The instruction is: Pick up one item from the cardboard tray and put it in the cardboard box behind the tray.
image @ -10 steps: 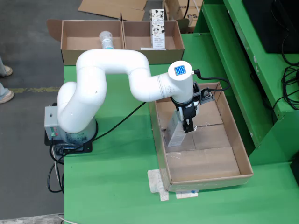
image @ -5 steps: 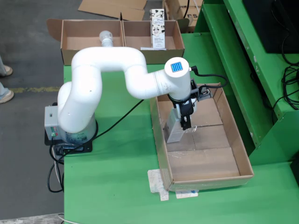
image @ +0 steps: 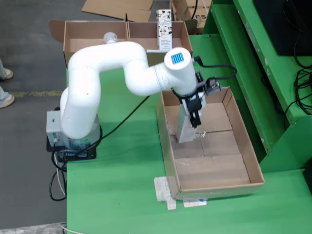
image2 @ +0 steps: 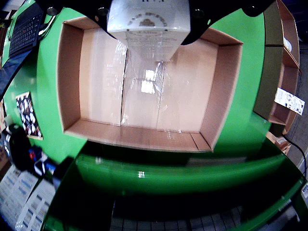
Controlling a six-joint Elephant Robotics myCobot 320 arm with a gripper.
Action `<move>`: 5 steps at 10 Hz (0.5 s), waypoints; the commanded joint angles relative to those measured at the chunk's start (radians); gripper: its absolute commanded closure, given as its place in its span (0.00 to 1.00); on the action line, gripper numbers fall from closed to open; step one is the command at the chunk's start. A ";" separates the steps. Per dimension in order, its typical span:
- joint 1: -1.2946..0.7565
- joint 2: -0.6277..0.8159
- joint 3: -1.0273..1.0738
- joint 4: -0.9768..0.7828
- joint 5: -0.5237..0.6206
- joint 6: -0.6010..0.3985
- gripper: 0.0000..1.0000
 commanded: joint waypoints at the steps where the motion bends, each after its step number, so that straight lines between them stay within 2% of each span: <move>1: 0.012 0.047 0.146 -0.052 -0.009 0.008 1.00; 4: 0.020 -0.001 0.374 -0.180 -0.014 0.025 1.00; 5: 0.018 -0.052 0.541 -0.277 -0.009 0.026 1.00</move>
